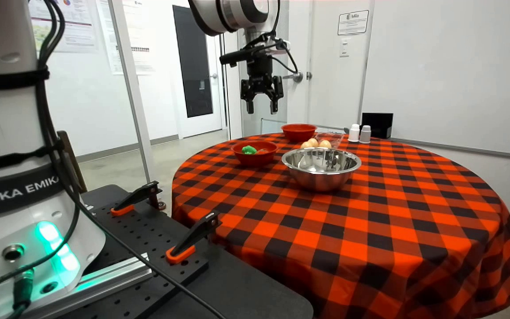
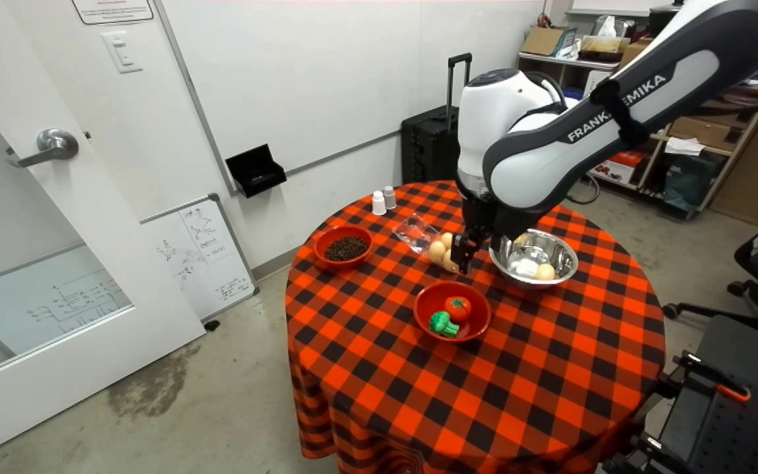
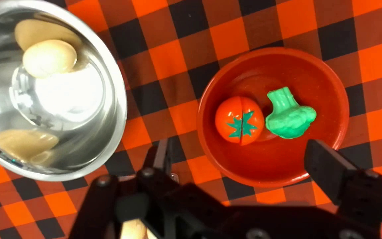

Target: Pick up an egg and the toys from the orange bowl and put them in the silver dish.

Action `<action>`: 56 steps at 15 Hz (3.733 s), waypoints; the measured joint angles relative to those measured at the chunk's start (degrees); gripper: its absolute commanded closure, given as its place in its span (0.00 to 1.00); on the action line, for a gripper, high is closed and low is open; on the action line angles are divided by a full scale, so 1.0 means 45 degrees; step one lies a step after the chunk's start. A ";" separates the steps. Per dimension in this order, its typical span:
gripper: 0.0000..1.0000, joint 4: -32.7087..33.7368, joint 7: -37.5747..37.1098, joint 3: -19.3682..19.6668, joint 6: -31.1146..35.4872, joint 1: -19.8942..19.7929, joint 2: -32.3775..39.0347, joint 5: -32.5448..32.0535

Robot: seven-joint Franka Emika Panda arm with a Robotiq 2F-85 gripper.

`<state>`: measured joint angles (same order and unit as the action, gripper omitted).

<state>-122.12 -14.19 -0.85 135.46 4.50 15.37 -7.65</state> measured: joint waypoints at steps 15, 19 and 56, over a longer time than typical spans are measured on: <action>0.00 0.2535 -0.4113 0.0255 -0.0640 0.1284 0.3137 -0.0026; 0.00 0.3194 -0.5103 0.0491 -0.0658 0.1419 0.3960 0.0208; 0.74 0.6938 -0.7408 0.0355 -0.3394 0.1128 0.6979 0.3396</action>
<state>-90.90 -47.53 0.74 120.18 9.58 46.78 7.64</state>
